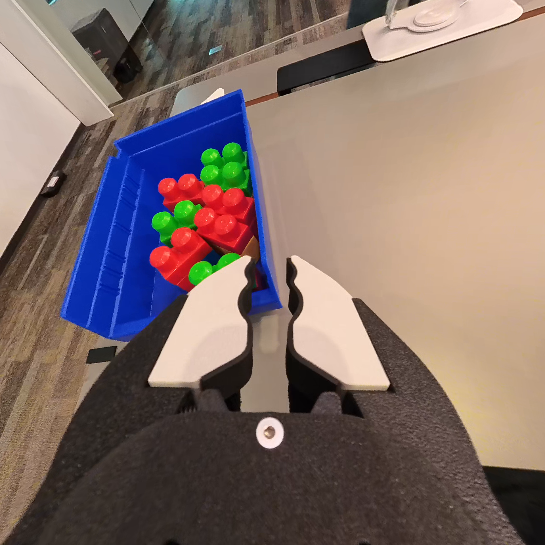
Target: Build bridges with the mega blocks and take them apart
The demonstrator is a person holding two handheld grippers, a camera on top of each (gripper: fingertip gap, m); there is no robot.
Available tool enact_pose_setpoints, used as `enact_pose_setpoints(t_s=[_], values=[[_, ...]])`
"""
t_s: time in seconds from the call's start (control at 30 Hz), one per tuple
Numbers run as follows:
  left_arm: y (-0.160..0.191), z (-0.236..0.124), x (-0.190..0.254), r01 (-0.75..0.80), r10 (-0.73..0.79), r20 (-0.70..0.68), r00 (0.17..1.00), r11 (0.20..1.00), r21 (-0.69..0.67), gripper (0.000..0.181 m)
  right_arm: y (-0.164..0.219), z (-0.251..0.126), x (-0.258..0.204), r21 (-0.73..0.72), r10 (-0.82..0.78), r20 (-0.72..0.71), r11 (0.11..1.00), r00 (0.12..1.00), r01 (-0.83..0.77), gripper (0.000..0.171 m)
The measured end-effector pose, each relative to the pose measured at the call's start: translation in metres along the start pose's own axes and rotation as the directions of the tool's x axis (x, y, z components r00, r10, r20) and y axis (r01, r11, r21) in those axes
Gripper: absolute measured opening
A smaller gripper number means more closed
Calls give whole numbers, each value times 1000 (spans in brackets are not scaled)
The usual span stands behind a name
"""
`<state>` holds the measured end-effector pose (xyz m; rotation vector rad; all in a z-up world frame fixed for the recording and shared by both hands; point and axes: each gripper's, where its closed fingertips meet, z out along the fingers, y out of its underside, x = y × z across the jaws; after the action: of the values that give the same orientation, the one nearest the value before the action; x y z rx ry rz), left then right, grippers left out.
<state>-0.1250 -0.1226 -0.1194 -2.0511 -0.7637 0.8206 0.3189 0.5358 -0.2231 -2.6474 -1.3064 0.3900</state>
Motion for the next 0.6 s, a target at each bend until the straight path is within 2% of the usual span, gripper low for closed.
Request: enact_pose_setpoints(t_s=[0.17,0.2,0.27,0.33,0.37,0.43,0.47,0.5,0.6], values=[[7,-6,-12,8,-8,12,1000,1000,4,21,-26,-52,-4,256,-25,-29,966,999,32,16],[8,-8,-16,13,-13,14,1000,1000,9,20,-31,-68,-7,327,-48,-55,943,997,63,12],[12,-12,-26,29,-30,24,999,999,20,20,-42,-102,-22,486,-100,-111,862,989,142,12],[18,-13,-37,52,-53,30,998,998,23,20,-50,-130,-40,598,-149,-202,764,968,243,27],[21,-13,-42,61,-62,33,998,998,26,21,-53,-138,-51,632,-173,-226,723,959,280,28],[28,-13,-54,69,-70,46,996,997,33,20,-61,-147,-78,703,-210,-189,653,959,282,30],[31,-12,-59,66,-68,52,996,997,38,21,-65,-149,-96,740,-238,-142,619,961,263,22],[35,-12,-66,57,-59,62,996,998,38,21,-68,-152,-115,772,-287,-103,580,952,258,0],[45,-8,-94,7,-9,118,993,1000,21,22,-77,-159,-159,825,-362,-168,458,917,331,0]])
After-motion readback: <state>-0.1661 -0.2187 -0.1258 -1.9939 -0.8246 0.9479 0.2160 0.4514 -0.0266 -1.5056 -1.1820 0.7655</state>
